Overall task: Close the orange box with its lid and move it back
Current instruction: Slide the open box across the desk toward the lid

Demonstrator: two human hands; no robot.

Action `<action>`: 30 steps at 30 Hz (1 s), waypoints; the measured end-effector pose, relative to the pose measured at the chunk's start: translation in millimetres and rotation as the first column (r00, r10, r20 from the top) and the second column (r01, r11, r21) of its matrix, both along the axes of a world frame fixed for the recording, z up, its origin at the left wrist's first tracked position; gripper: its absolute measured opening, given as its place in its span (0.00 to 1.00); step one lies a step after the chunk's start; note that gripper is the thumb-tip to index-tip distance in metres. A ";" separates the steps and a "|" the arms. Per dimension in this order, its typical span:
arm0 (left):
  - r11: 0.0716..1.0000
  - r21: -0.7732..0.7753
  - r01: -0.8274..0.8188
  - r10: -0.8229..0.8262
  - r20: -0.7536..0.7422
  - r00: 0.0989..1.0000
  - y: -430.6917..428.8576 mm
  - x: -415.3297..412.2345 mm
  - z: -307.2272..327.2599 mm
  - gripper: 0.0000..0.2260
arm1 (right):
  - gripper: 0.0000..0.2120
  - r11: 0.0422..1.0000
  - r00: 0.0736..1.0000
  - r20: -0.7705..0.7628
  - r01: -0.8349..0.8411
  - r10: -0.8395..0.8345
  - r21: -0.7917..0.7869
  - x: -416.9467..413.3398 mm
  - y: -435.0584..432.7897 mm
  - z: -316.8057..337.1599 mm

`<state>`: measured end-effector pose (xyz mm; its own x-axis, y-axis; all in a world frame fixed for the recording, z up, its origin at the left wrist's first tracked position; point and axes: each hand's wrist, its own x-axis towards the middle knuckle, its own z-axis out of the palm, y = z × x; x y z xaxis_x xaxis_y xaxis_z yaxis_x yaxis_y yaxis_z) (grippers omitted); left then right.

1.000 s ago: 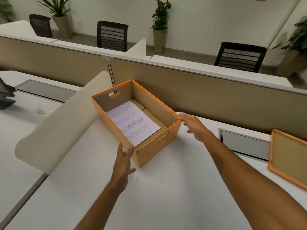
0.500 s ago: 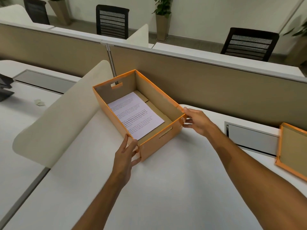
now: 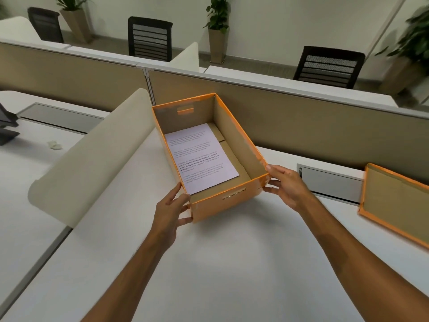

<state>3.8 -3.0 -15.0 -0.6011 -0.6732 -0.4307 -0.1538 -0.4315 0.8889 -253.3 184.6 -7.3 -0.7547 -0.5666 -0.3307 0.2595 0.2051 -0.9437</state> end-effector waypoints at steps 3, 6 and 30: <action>0.998 -0.036 0.046 -0.047 -0.006 0.999 17.0 6.1 11.0 0.23 | 0.13 0.999 0.999 0.007 0.031 -0.031 -0.009 14.8 31.7 8.2; 0.993 -0.070 0.090 -0.089 0.011 0.996 34.6 13.0 17.8 0.25 | 0.13 0.999 0.999 0.007 0.054 -0.054 -0.008 28.5 66.1 16.6; 0.852 -0.239 0.465 -0.439 0.158 0.885 269.3 101.0 41.9 0.23 | 0.20 0.984 0.984 0.001 0.178 -0.178 -0.019 192.4 374.2 31.8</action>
<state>104.8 266.3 26.9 -0.8323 -0.4327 -0.3465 -0.3630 -0.0471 0.9306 -60.9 558.8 24.5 -0.8443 -0.4290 -0.3210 0.2901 0.1378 -0.9470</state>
